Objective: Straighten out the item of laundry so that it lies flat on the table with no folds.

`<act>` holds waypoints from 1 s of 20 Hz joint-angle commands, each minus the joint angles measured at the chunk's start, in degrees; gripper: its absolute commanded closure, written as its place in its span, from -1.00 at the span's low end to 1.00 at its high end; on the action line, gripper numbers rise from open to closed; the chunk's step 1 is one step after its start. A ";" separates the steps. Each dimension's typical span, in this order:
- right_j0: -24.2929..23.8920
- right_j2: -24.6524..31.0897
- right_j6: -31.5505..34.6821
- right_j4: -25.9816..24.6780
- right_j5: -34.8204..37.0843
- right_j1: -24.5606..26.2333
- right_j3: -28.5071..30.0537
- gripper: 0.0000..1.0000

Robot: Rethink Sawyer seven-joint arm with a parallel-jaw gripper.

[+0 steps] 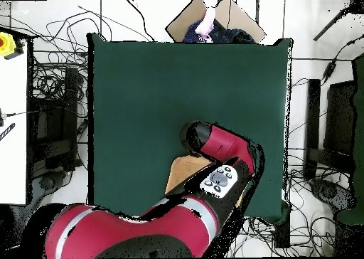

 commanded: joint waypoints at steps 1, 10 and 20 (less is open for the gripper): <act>1.07 4.69 6.10 -0.39 -2.09 -2.61 -0.58 1.00; 1.04 5.82 2.74 -1.88 -0.44 -3.84 -3.43 1.00; 0.76 4.66 2.89 -2.87 -0.49 -1.12 -7.37 1.00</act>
